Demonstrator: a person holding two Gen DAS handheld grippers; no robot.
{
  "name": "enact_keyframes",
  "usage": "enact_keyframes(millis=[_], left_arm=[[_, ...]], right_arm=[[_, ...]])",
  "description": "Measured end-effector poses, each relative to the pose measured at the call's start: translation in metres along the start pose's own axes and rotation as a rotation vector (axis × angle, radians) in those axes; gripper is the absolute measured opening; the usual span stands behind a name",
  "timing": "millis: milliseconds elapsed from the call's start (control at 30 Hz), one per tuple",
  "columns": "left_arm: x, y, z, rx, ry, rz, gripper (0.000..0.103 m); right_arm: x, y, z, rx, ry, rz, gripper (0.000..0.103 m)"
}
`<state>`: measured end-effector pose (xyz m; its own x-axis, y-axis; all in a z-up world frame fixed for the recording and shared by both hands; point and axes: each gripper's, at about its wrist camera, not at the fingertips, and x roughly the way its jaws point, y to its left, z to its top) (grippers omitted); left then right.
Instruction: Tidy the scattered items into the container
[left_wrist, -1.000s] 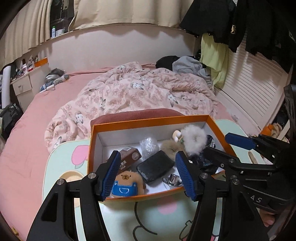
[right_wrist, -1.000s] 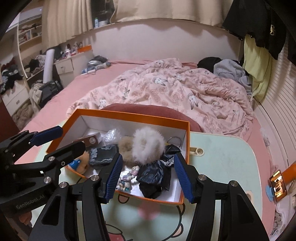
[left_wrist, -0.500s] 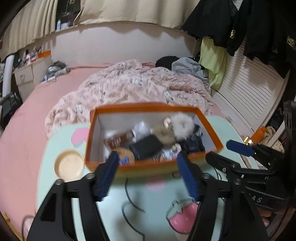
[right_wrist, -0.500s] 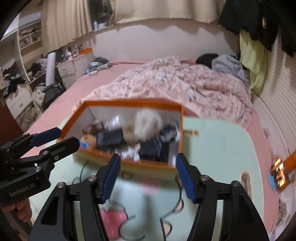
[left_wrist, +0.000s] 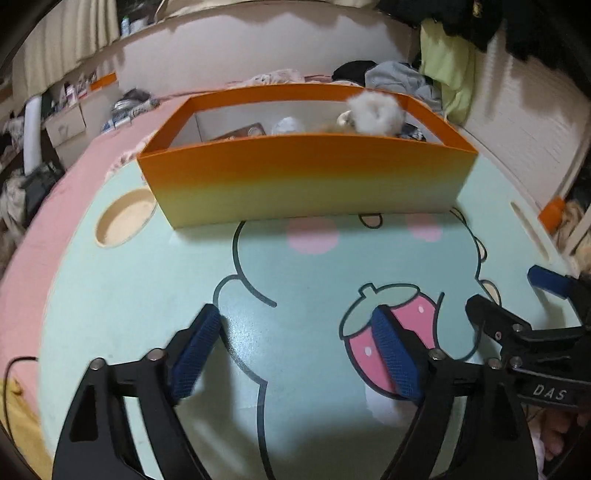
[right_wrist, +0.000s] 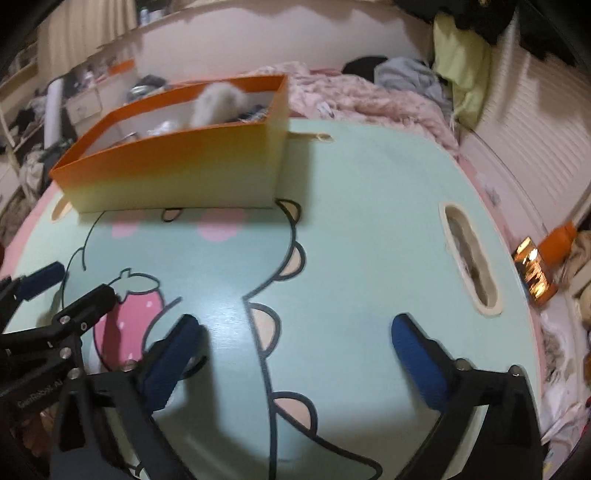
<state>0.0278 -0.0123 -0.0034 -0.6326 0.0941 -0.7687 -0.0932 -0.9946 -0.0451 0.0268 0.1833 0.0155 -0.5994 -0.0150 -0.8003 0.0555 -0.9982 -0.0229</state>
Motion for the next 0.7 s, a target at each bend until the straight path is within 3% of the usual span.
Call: enact_keyframes(millis=[100, 133, 700], left_arm=[[0.0029, 0.0046, -0.0017, -0.016, -0.006, 0.012, 0.095], [0.0059, 0.0049, -0.0023, -0.012, -0.002, 0.009, 0.103], [0.0017, 0.0044, -0.0035, 0.007, -0.027, -0.006, 0.103]], right_arm=[[0.0002, -0.002, -0.0012, -0.001, -0.005, 0.001, 0.103], [0.0001, -0.0025, -0.002, -0.001, -0.007, 0.001, 0.103], [0.0, -0.0022, -0.0033, -0.002, -0.007, 0.001, 0.103]])
